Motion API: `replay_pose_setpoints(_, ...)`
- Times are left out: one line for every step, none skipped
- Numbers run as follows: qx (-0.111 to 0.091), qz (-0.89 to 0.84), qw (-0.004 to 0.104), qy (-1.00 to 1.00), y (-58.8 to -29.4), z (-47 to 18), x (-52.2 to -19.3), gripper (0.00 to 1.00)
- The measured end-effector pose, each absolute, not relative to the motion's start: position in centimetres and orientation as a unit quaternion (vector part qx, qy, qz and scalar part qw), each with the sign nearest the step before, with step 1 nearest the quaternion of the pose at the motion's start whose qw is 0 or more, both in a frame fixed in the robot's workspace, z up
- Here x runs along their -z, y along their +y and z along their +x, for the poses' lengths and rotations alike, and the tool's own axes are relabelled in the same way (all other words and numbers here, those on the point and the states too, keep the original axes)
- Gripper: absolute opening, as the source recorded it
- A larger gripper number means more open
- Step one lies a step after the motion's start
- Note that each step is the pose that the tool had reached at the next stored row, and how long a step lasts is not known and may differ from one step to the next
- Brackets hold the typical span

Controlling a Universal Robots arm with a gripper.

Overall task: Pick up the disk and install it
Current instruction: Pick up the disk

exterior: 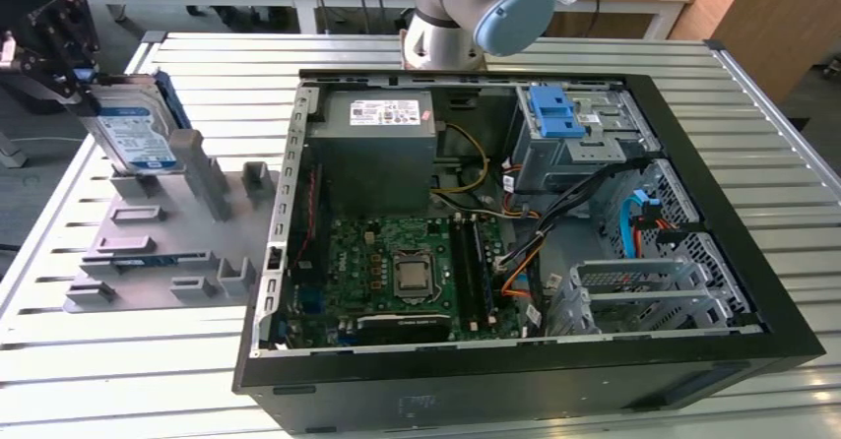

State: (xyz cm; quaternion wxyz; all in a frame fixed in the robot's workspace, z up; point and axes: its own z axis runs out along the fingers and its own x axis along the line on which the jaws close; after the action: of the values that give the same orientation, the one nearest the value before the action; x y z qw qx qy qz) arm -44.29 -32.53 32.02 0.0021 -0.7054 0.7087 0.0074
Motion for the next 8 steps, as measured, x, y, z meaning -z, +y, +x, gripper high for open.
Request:
replay_pose_setpoints(-0.007,-0.705,0.002,0.709,-32.53,-44.28,-32.10,0.36)
replay_pose_setpoints(-0.007,-0.705,0.002,0.709,-32.53,-44.28,-32.19,0.36)
replay_pose_setpoints(-0.007,-0.705,0.002,0.709,-32.53,-44.29,-32.28,0.36)
replay_pose_setpoints(-0.007,-0.705,0.002,0.709,-32.53,-44.29,-32.37,0.36)
replay_pose_setpoints(-0.007,-0.705,0.002,0.709,-32.53,-44.29,-32.47,0.36)
replay_pose_setpoints(-0.007,-0.705,0.002,0.709,-32.53,-44.29,-32.59,0.36)
replay_pose_setpoints(-0.007,-0.705,0.002,0.709,-32.53,-44.29,-32.68,0.36)
replay_pose_setpoints(-0.007,-0.705,0.002,0.709,-32.53,-44.29,-32.73,0.36)
